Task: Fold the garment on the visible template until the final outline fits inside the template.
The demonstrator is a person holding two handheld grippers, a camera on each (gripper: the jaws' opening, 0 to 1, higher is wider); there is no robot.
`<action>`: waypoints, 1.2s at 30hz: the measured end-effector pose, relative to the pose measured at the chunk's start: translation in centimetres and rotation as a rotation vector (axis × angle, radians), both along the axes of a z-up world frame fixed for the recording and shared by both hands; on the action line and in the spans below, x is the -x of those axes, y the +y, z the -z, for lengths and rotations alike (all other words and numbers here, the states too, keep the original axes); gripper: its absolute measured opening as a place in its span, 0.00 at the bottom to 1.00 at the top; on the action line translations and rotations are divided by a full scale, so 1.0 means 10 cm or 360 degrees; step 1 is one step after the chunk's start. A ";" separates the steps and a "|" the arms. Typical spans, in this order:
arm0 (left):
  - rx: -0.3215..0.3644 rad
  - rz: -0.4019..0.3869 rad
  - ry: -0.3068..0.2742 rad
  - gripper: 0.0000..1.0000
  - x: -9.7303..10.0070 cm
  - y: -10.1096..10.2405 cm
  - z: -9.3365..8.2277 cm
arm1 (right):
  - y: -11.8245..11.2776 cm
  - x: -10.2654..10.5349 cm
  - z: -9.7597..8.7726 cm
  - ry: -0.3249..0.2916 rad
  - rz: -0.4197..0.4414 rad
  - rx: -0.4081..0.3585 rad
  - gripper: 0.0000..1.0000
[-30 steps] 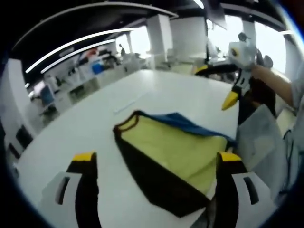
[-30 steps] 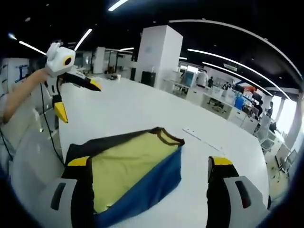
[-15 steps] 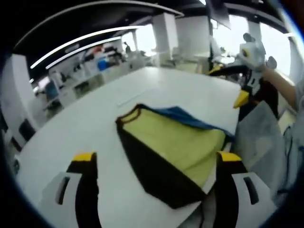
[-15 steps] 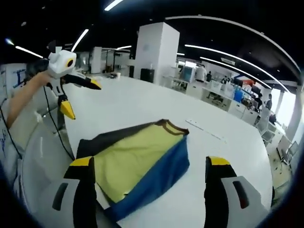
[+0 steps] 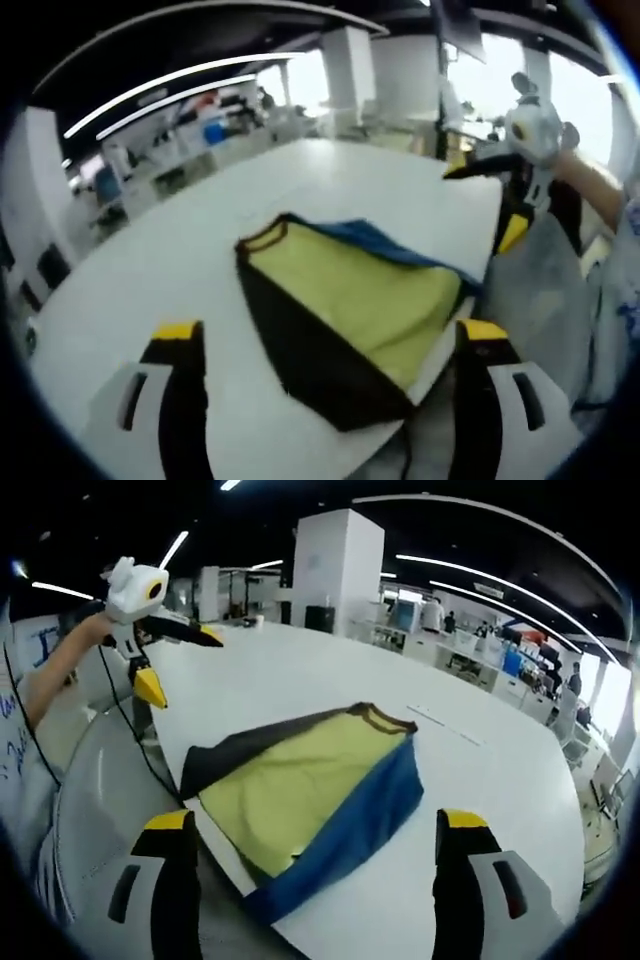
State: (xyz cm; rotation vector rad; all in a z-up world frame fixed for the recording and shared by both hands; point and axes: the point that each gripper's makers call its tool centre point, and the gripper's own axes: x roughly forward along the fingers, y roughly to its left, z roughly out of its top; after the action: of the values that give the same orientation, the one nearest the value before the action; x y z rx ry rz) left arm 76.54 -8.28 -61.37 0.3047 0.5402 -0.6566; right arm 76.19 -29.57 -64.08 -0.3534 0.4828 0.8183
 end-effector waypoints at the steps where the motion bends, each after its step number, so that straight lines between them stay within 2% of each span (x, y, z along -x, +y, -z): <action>1: 0.0015 -0.0005 0.0009 1.00 0.01 0.00 0.03 | 0.00 0.01 0.02 0.0011 0.0000 0.0005 0.98; 8: 0.0028 -0.0048 0.0043 1.00 0.09 0.01 0.10 | -0.04 0.08 0.14 0.0027 0.0020 0.0072 0.96; 11: 0.0038 -0.0088 0.0031 1.00 0.09 0.03 0.12 | -0.04 0.12 0.24 0.0049 0.0034 0.0110 1.00; 14: 0.0051 -0.0100 0.0044 1.00 0.11 0.03 0.14 | -0.04 0.18 0.33 0.0086 0.0032 0.0146 0.99; 19: 0.0053 -0.0122 0.0044 0.99 0.13 0.07 0.13 | -0.06 0.20 0.37 0.0158 0.0164 0.0061 0.89; 22: 0.0053 -0.0130 0.0053 0.99 0.14 0.09 0.14 | -0.03 0.25 0.47 0.0220 0.0182 0.0084 0.86; 24: 0.0021 -0.0130 0.0071 0.99 0.14 0.12 0.18 | 0.00 0.32 0.54 0.0275 0.0177 0.0093 0.80; 27: 0.0010 -0.0131 0.0072 0.98 0.14 0.13 0.19 | 0.05 0.37 0.59 0.0298 0.0184 0.0093 0.75; 30: 0.0028 -0.0129 0.0066 0.97 0.15 0.13 0.18 | 0.03 0.41 0.67 0.0311 0.0200 0.0169 0.68; 32: 0.0025 -0.0128 0.0065 0.97 0.15 0.15 0.18 | -0.01 0.41 0.72 0.0303 0.0210 0.0234 0.67; 36: 0.0029 -0.0136 0.0063 0.96 0.14 0.19 0.18 | 0.02 0.43 0.78 0.0338 0.0207 0.0253 0.63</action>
State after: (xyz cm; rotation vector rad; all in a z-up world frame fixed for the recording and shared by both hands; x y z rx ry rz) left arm 75.10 -6.34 -63.17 0.2502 0.5817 -0.5854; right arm 71.84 -29.39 -71.93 -0.3790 0.7642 0.6960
